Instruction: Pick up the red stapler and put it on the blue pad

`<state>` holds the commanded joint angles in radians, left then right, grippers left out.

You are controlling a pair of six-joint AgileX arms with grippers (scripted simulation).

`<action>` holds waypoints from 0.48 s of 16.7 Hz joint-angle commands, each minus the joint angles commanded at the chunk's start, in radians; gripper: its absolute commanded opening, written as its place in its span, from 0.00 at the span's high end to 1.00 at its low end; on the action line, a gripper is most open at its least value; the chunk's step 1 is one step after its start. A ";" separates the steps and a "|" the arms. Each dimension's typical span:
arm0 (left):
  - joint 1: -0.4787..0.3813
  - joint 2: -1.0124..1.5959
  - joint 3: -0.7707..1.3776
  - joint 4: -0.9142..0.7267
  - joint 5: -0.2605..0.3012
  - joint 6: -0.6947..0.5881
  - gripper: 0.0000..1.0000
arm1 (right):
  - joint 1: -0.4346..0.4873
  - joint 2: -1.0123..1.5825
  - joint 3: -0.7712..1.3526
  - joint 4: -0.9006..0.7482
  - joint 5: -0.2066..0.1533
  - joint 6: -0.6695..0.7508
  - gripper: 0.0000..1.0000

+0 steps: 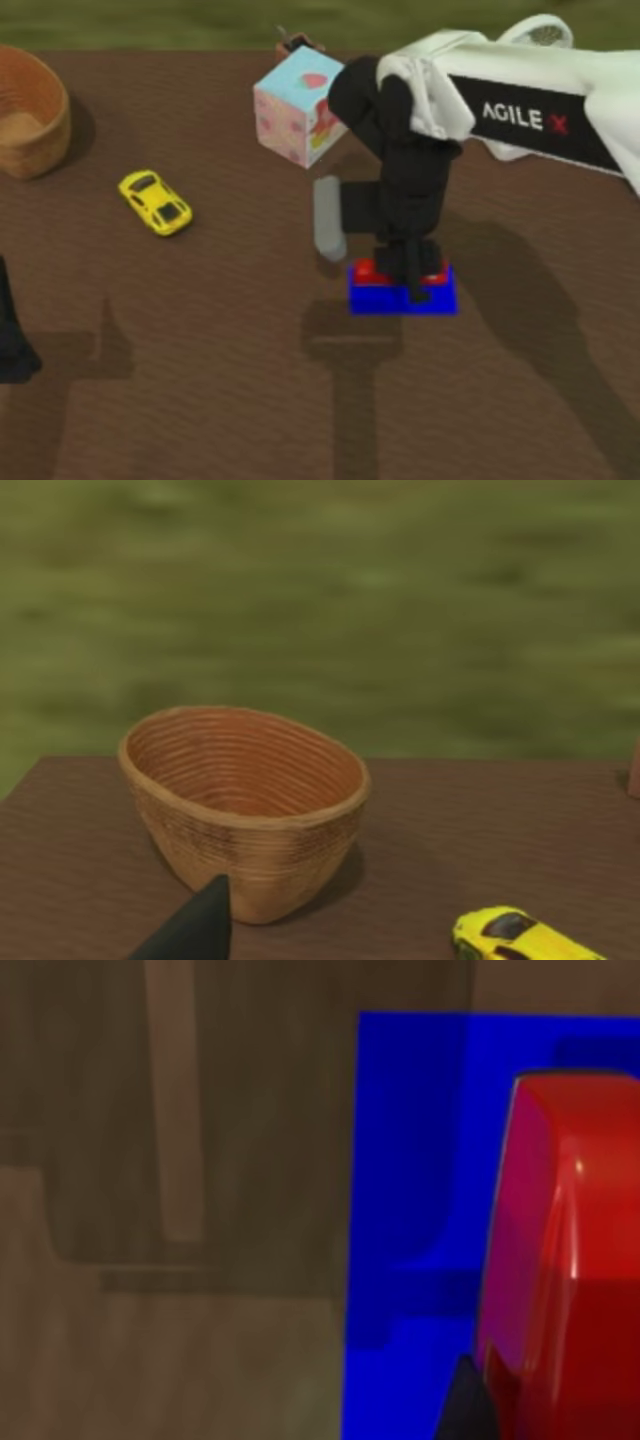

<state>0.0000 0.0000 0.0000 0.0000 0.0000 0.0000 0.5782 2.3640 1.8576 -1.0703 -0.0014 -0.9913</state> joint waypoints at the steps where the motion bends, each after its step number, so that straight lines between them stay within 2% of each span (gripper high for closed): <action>1: 0.000 0.000 0.000 0.000 0.000 0.000 0.00 | 0.000 0.000 -0.001 0.001 0.000 0.000 1.00; 4: 0.000 0.000 0.000 0.000 0.000 0.000 0.00 | 0.000 0.000 -0.001 0.001 0.000 0.000 1.00; 8: 0.000 0.000 0.000 0.000 0.000 0.000 0.00 | 0.000 0.000 -0.001 0.001 0.000 0.000 0.70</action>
<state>0.0000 0.0000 0.0000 0.0000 0.0000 0.0000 0.5783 2.3643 1.8564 -1.0691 -0.0014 -0.9914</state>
